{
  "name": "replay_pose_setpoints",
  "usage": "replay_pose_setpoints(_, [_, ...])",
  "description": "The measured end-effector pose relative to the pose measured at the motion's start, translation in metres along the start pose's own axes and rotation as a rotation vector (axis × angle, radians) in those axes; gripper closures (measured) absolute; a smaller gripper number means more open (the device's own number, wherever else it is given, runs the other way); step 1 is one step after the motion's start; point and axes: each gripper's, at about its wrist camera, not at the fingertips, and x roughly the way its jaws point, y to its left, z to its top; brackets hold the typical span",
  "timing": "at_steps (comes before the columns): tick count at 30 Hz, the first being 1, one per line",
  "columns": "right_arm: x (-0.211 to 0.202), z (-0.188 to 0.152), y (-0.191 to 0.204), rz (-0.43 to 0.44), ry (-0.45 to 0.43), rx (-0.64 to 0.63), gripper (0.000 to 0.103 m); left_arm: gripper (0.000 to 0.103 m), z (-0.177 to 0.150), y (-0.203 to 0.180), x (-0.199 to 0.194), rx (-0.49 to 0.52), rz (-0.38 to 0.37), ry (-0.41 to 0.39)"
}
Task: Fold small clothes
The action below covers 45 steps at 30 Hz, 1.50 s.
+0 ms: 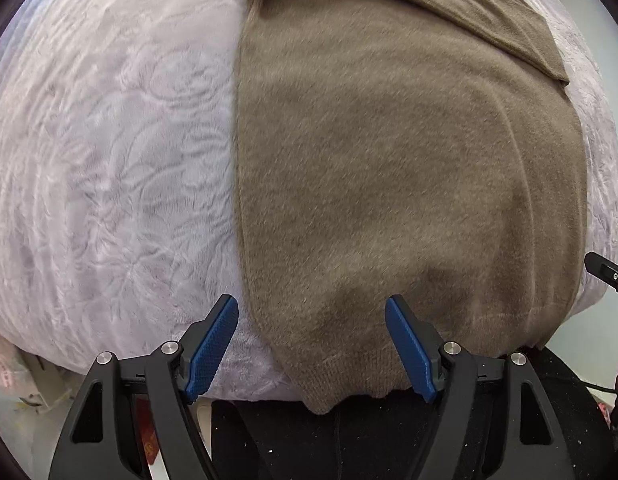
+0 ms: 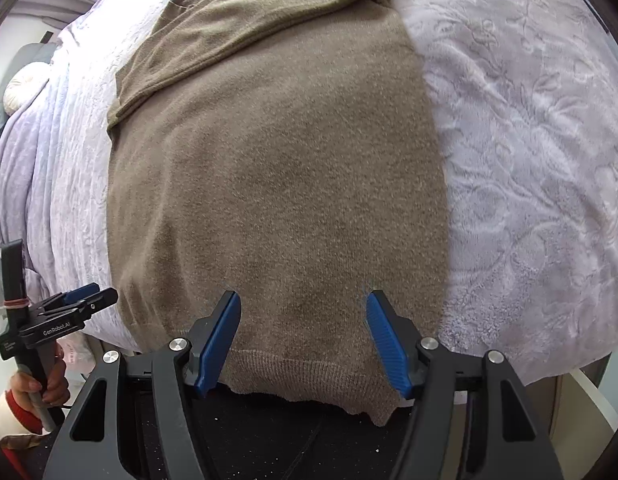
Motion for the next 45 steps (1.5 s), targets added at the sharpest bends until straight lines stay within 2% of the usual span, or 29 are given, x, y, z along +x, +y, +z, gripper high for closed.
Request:
replay_pose_setpoints(4, [0.005, -0.004, -0.003, -0.002, 0.020, -0.006, 0.034, 0.026, -0.011, 0.013, 0.011, 0.003, -0.016, 0.011])
replay_pose_setpoints(8, [0.013, -0.008, -0.012, -0.001, 0.056, -0.020, 0.034, 0.026, -0.018, 0.035, 0.029, 0.012, -0.080, 0.053])
replay_pose_setpoints(14, [0.020, -0.020, -0.046, 0.038, 0.102, 0.013, 0.034, 0.026, -0.040, 0.042, 0.052, 0.066, -0.185, 0.104])
replay_pose_setpoints(18, [0.018, -0.028, -0.057, 0.093, 0.116, 0.019, 0.034, 0.026, -0.052, 0.035, 0.063, 0.082, -0.255, 0.136])
replay_pose_setpoints(21, [0.025, -0.035, -0.064, 0.134, 0.178, 0.013, 0.034, 0.026, -0.058, 0.032, 0.069, 0.096, -0.295, 0.155])
replay_pose_setpoints(26, [0.049, -0.043, -0.068, 0.211, 0.270, 0.035, 0.032, 0.026, -0.069, 0.014, 0.085, 0.115, -0.303, 0.170])
replay_pose_setpoints(33, [0.056, -0.040, -0.046, 0.326, 0.294, -0.008, 0.032, 0.026, -0.069, -0.009, 0.076, 0.134, -0.413, 0.125])
replay_pose_setpoints(35, [0.056, -0.038, -0.044, 0.383, 0.282, 0.011, 0.032, 0.026, -0.068, -0.018, 0.076, 0.148, -0.401, 0.117])
replay_pose_setpoints(40, [0.065, -0.039, -0.053, 0.380, 0.286, 0.055, 0.032, 0.027, -0.078, -0.032, 0.095, 0.129, -0.350, 0.133])
replay_pose_setpoints(43, [0.065, -0.038, -0.055, 0.375, 0.283, 0.094, 0.033, 0.047, -0.081, -0.048, 0.104, 0.127, -0.294, 0.125])
replay_pose_setpoints(44, [0.066, -0.038, -0.054, 0.363, 0.283, 0.109, 0.040, 0.058, -0.082, -0.050, 0.105, 0.129, -0.277, 0.123])
replay_pose_setpoints(45, [0.065, -0.039, -0.055, 0.355, 0.283, 0.112, 0.056, 0.069, -0.081, -0.050, 0.107, 0.130, -0.268, 0.121])
